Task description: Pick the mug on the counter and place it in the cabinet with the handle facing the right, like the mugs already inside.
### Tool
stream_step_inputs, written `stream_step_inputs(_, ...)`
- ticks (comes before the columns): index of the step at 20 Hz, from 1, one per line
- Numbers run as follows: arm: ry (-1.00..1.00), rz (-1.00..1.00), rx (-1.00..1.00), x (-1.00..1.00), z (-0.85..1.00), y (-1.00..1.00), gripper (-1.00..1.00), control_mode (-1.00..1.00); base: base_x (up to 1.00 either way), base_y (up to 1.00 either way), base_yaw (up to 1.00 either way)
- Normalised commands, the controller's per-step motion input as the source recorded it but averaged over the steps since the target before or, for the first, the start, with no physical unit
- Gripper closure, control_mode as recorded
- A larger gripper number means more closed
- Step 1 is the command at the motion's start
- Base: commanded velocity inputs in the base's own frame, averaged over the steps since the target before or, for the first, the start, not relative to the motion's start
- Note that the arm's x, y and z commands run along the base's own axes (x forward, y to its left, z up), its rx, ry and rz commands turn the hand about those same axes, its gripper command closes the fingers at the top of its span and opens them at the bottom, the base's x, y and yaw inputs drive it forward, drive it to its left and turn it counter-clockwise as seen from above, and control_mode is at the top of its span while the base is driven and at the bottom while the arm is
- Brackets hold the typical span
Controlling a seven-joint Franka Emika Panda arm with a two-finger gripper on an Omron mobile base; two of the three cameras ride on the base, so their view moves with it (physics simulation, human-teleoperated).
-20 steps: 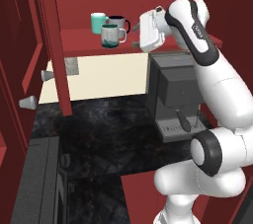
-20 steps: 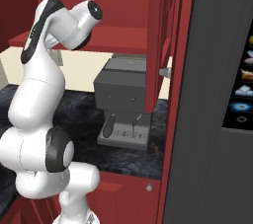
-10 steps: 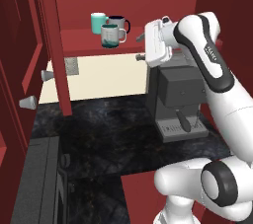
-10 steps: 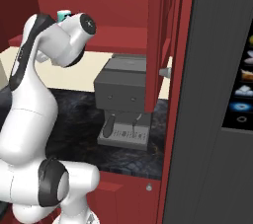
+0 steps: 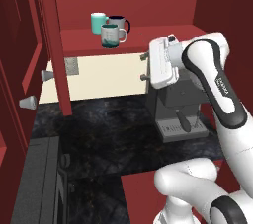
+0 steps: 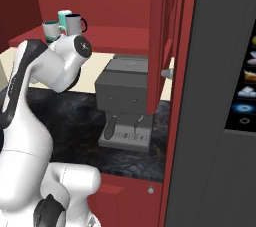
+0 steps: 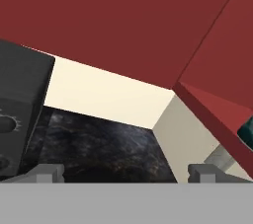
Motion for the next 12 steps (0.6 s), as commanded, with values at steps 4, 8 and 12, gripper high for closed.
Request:
stream_step_inputs(4, 0.0, 0.0, 0.0, -0.31, -0.43, 0.0, -1.0, -1.0, 0.0, 0.0, 0.0)
stream_step_inputs(8, 0.0, 0.0, 0.0, -0.19, -0.49, 0.0, -1.0, -1.0, 0.0, 0.0, 0.0)
stream_step_inputs(12, 0.0, 0.0, 0.0, -0.15, -0.51, 0.0, -1.0, -1.0, 0.0, 0.0, 0.0)
